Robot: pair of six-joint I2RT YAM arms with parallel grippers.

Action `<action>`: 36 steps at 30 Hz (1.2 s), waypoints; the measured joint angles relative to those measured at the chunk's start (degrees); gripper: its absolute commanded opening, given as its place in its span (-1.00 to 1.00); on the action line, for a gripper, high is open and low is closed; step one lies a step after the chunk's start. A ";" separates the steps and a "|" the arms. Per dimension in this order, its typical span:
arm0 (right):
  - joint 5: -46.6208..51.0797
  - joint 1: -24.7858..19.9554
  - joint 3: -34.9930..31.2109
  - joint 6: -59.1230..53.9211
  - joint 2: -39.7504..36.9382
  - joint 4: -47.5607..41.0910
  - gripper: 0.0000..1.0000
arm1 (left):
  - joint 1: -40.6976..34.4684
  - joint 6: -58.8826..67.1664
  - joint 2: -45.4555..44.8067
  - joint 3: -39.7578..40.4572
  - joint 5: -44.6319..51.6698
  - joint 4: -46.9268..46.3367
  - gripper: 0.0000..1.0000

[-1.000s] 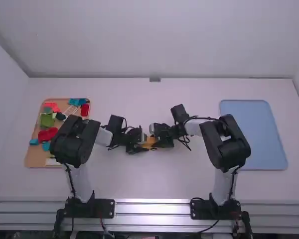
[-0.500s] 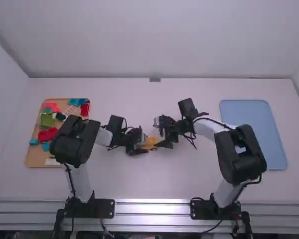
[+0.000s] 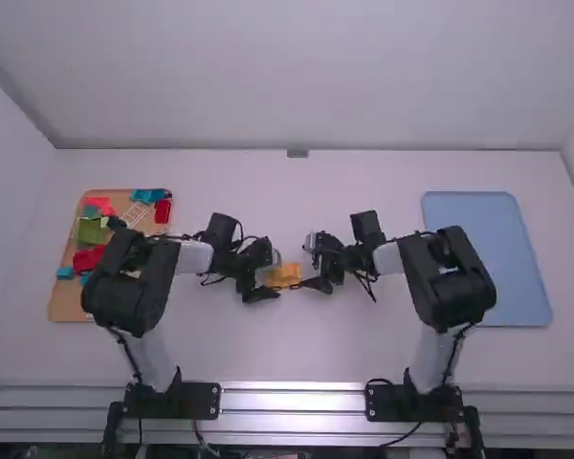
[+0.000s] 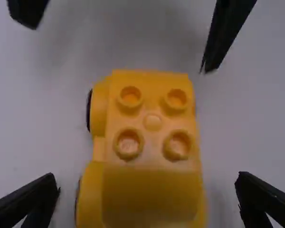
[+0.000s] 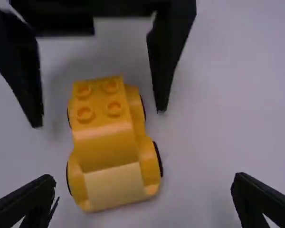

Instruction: Assemble lego blocks to make yellow taxi

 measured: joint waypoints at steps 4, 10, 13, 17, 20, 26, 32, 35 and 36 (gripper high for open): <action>-2.38 1.90 -0.04 0.92 2.82 3.23 0.98 | 0.02 -1.11 -9.88 4.48 -6.71 -15.54 0.98; -1.84 5.18 1.05 1.97 2.84 3.08 0.98 | 1.18 -11.13 -24.04 12.41 -14.95 -28.26 0.98; 0.52 7.39 2.51 3.76 3.30 3.02 0.98 | 2.71 -18.67 -29.97 14.40 -17.90 -28.65 0.98; 3.48 10.60 6.56 6.51 6.51 3.19 0.98 | 5.92 -31.61 -38.58 14.93 -21.81 -26.40 0.98; 4.70 11.93 8.00 7.54 8.35 2.93 0.82 | 8.11 -41.83 -44.83 14.80 -26.27 -24.24 0.98; 5.97 12.13 8.39 7.39 8.48 2.49 0.08 | 8.74 -55.21 -50.38 13.16 -37.31 -24.06 0.98; 6.49 11.96 8.94 7.30 7.39 -1.40 -0.22 | 8.74 -60.37 -47.47 12.57 -42.38 -23.17 0.98; 8.48 11.13 8.83 7.45 4.13 -7.96 -0.22 | 8.74 -61.22 -43.45 12.57 -43.23 -20.85 0.98; 9.57 10.54 8.83 7.26 2.60 -10.64 -0.20 | 8.74 -61.40 -42.18 12.57 -43.32 -20.09 0.99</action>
